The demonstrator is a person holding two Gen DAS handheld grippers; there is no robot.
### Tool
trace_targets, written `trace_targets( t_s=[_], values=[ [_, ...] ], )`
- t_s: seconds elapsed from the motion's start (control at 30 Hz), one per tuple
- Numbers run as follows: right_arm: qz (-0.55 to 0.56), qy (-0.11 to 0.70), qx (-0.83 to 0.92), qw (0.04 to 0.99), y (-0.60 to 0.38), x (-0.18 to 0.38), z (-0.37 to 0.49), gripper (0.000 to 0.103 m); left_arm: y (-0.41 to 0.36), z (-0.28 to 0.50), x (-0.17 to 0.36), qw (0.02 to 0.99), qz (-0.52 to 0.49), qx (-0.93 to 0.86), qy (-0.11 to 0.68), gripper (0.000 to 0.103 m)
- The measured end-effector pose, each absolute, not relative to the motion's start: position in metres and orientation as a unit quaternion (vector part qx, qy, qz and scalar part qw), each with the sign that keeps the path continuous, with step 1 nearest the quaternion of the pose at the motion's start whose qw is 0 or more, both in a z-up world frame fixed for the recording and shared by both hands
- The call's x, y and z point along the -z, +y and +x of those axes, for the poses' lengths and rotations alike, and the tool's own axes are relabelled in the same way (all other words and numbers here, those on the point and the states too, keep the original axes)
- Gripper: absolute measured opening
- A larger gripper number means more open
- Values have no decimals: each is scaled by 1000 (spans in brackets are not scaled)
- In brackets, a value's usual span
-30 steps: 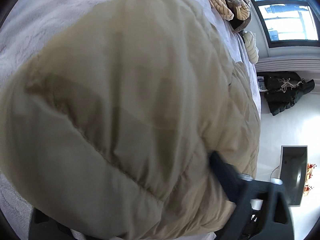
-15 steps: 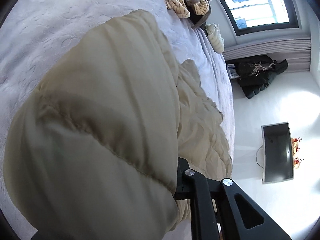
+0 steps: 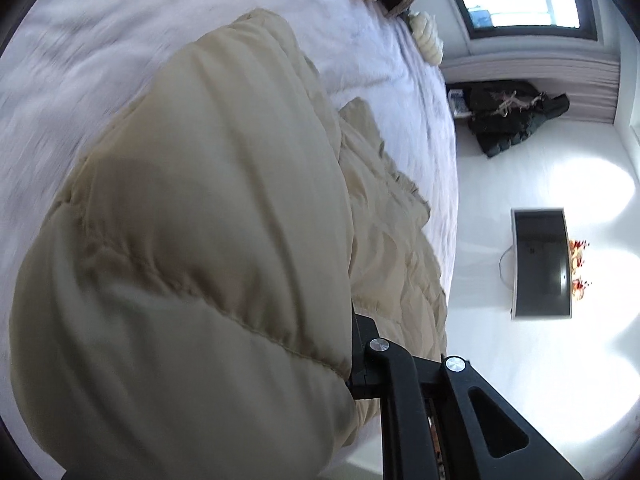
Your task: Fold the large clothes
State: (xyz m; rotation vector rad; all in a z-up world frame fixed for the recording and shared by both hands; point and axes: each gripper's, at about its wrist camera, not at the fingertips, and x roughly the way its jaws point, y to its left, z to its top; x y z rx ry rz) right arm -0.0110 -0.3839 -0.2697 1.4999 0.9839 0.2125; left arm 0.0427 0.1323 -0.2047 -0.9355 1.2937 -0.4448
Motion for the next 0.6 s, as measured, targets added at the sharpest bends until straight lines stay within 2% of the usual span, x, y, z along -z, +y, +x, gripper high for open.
trace_targets(
  t_s=[0.13, 0.23, 0.27, 0.33, 0.4, 0.5, 0.6],
  values=[
    [646, 448, -87, 612, -395, 283, -32, 23, 141, 10, 222, 658, -404, 192, 606, 16],
    [647, 465, -74, 600, -397, 301, -34, 29, 141, 3, 246, 636, -414, 178, 626, 19],
    [644, 472, -67, 598, -398, 306, -35, 33, 143, -1, 253, 629, -418, 172, 633, 23],
    [642, 482, -56, 594, -399, 313, -34, 39, 145, -6, 262, 622, -413, 149, 648, 45],
    [637, 487, -52, 595, -400, 311, -31, 43, 149, -11, 261, 627, -404, 133, 653, 53],
    [629, 498, -47, 595, -401, 303, -25, 45, 152, -14, 254, 628, -382, 115, 668, 61],
    [612, 523, -42, 592, -400, 295, -23, 52, 150, -15, 232, 648, -308, 114, 687, 61]
  ],
)
